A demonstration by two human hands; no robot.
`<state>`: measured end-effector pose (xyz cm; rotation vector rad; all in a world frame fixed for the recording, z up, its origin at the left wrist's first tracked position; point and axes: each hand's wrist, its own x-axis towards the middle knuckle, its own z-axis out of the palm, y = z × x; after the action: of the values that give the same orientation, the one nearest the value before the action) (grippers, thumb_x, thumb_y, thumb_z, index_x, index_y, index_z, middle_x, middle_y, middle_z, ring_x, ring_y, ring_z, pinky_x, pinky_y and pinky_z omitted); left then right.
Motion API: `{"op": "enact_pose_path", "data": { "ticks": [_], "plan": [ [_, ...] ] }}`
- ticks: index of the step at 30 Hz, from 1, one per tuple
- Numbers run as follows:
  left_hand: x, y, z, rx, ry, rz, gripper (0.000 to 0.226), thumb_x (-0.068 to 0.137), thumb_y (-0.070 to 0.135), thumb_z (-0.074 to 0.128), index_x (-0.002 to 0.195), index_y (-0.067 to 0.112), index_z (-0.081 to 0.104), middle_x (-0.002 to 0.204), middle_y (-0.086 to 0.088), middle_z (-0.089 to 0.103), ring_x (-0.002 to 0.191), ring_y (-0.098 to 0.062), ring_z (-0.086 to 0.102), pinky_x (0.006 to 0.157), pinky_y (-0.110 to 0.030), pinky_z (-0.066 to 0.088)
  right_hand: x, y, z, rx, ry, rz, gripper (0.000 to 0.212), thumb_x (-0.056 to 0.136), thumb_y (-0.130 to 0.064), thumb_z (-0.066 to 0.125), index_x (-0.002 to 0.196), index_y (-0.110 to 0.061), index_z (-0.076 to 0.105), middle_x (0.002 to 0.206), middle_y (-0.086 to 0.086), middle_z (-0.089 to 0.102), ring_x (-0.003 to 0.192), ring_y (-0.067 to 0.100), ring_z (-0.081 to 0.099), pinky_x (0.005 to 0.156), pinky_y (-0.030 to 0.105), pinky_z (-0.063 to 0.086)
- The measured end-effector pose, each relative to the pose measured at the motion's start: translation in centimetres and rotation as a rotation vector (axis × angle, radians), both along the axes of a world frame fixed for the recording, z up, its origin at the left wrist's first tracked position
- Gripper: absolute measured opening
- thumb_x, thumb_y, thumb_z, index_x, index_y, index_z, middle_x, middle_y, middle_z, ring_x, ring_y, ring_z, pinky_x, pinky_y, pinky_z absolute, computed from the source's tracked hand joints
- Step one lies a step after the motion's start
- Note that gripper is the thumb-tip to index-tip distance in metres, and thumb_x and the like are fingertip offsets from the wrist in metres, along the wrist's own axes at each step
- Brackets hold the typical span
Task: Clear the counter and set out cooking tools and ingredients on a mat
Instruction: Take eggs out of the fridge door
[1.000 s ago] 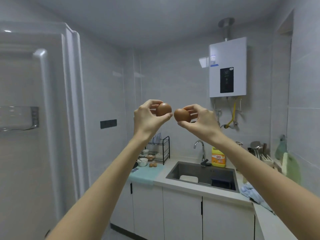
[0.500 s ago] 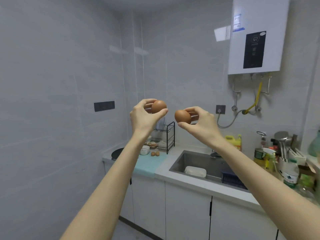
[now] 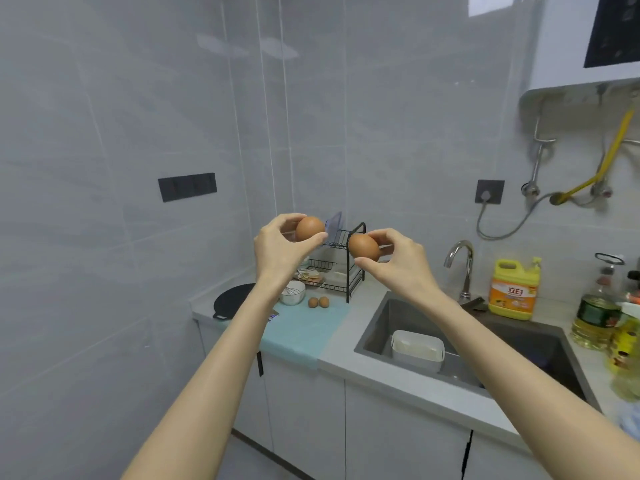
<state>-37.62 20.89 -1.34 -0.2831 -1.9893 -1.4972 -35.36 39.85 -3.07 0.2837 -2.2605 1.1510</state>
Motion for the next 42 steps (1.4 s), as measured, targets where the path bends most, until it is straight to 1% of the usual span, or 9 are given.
{"op": "enact_pose_path", "data": {
  "ticks": [9,12,14,16,19,23,30,35,42],
  "plan": [
    [-14.4,-1.1,-8.3,-0.045,-0.148,-0.006,0.038,0.063,0.027,0.087,0.097,0.025,0.069,0.092,0.015,0.069,0.083,-0.002,0.065,0.071,-0.015,0.051,-15.9,-0.5,-7.3,0.036,-0.128,0.050,0.038,0.075,-0.024,0.078,0.109,-0.021,0.062,0.097,-0.009,0.060,0.086,0.008,0.056,0.062,0.006,0.039],
    [-20.1,-1.0,-12.0,-0.097,-0.224,0.043,0.040,0.062,0.028,0.086,0.097,0.026,0.069,0.090,0.013,0.069,0.084,-0.004,0.065,0.072,-0.028,0.056,-22.0,-0.6,-10.0,0.050,-0.174,0.083,0.038,0.073,-0.021,0.078,0.108,-0.019,0.063,0.100,-0.007,0.063,0.087,0.007,0.056,0.070,0.013,0.046],
    [-23.6,-1.1,-14.2,-0.098,-0.284,0.081,0.040,0.061,0.026,0.085,0.097,0.027,0.069,0.088,0.015,0.067,0.084,-0.002,0.063,0.071,-0.036,0.058,-25.7,-0.7,-11.5,0.056,-0.209,0.112,0.042,0.071,-0.020,0.078,0.110,-0.018,0.063,0.104,-0.005,0.064,0.085,0.006,0.054,0.066,0.008,0.042],
    [-27.0,-1.1,-16.3,-0.101,-0.332,0.103,0.042,0.061,0.026,0.086,0.099,0.026,0.068,0.089,0.015,0.067,0.083,0.001,0.062,0.073,-0.030,0.057,-29.5,-0.7,-12.9,0.052,-0.237,0.137,0.044,0.070,-0.020,0.080,0.110,-0.015,0.062,0.101,-0.007,0.061,0.084,0.006,0.052,0.063,0.004,0.038],
    [-31.3,-1.2,-18.7,-0.110,-0.396,0.120,0.043,0.062,0.022,0.086,0.100,0.021,0.067,0.091,0.011,0.067,0.083,0.002,0.061,0.073,-0.010,0.047,-34.5,-0.9,-15.3,0.048,-0.314,0.151,0.040,0.071,-0.020,0.079,0.107,-0.017,0.061,0.095,-0.010,0.059,0.083,0.007,0.054,0.065,0.004,0.038],
    [-36.6,-1.7,-21.9,-0.106,-0.482,0.115,0.042,0.064,0.018,0.086,0.100,0.018,0.065,0.089,0.011,0.064,0.079,0.007,0.058,0.063,-0.001,0.042,-40.6,-1.8,-19.3,0.055,-0.427,0.151,0.040,0.071,-0.020,0.078,0.108,-0.018,0.063,0.100,-0.004,0.066,0.090,0.011,0.060,0.079,0.026,0.052],
    [-44.5,-3.1,-28.2,-0.095,-0.653,0.034,0.045,0.063,0.017,0.087,0.101,0.016,0.063,0.088,0.013,0.063,0.079,0.005,0.059,0.064,-0.004,0.046,-47.8,-4.3,-25.3,0.047,-0.589,0.172,0.039,0.072,-0.016,0.077,0.107,-0.019,0.060,0.098,-0.005,0.064,0.090,0.014,0.062,0.082,0.029,0.052],
    [-49.4,-4.4,-33.0,-0.190,-0.734,-0.046,0.040,0.061,0.023,0.087,0.093,0.022,0.063,0.087,0.012,0.064,0.084,-0.004,0.061,0.074,-0.019,0.051,-51.8,-5.8,-30.0,0.067,-0.688,0.112,0.038,0.073,-0.017,0.075,0.107,-0.017,0.059,0.098,-0.005,0.063,0.090,0.015,0.061,0.081,0.028,0.051],
    [-54.9,-5.7,-38.0,-0.264,-0.834,-0.161,0.038,0.062,0.022,0.084,0.094,0.021,0.063,0.088,0.009,0.066,0.083,-0.007,0.061,0.073,-0.019,0.049,-55.6,-7.7,-35.0,0.044,-0.840,-0.010,0.034,0.075,-0.018,0.073,0.105,-0.018,0.060,0.097,-0.007,0.062,0.086,0.012,0.060,0.076,0.022,0.047]
  ]
}}
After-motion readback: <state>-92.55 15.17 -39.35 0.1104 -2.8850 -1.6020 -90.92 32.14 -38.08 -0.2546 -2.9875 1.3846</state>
